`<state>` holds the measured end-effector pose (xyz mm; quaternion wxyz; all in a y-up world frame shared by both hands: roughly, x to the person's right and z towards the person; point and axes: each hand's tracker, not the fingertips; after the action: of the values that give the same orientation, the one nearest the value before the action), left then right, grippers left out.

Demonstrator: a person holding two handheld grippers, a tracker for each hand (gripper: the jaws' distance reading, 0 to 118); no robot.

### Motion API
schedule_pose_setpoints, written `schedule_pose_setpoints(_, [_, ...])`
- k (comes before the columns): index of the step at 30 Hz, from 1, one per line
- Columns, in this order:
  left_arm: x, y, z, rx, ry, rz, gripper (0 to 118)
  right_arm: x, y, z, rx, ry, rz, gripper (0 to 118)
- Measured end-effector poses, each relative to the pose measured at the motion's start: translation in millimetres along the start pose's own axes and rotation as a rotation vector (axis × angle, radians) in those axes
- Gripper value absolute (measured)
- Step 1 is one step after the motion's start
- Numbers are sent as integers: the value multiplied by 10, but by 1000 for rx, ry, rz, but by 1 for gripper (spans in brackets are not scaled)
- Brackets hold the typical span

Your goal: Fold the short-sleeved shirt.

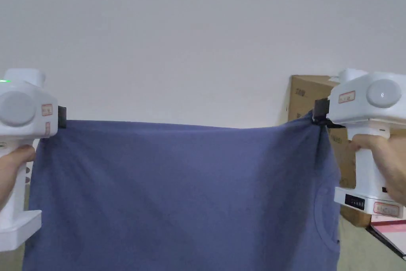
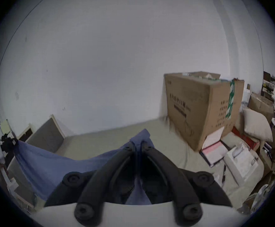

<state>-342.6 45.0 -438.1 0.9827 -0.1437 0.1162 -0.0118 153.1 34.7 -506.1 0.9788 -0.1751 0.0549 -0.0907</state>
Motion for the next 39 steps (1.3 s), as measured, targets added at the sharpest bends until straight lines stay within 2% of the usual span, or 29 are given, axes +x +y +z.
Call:
schedule_pose_setpoints(11, [-135, 1177, -499, 133, 44, 48, 2, -490, 1384, -365, 166, -11, -9, 6])
schedule_pose_setpoints(15, [-146, 1284, -576, 184, 80, 32, 2, -579, 1507, -461, 205, 8, -15, 6])
schedule_pose_setpoints(18, [-155, 1159, -734, 185, 104, 23, 2, -666, 1391, -616, 202, -10, 43, 6])
schedule_pose_setpoints(24, [-108, 344, -1313, 79, 123, 0, 2, -585, 607, -1319, 23, -47, 77, 6])
schedule_pose_setpoints(28, [-14, -567, -1802, -34, 160, -30, 2, -423, -280, -1933, -137, -68, 82, 6])
schedule_pose_setpoints(32, [36, -1605, -2299, -248, 121, -27, 2, -232, -1310, -2524, -371, -100, 63, 6])
schedule_pose_setpoints(35, [40, -2305, -2434, -356, 126, -18, 2, -117, -2052, -2714, -508, -111, 75, 6])
schedule_pose_setpoints(39, [-36, -2931, -2292, -467, 118, 9, 2, 11, -2749, -2588, -602, -101, 83, 6])
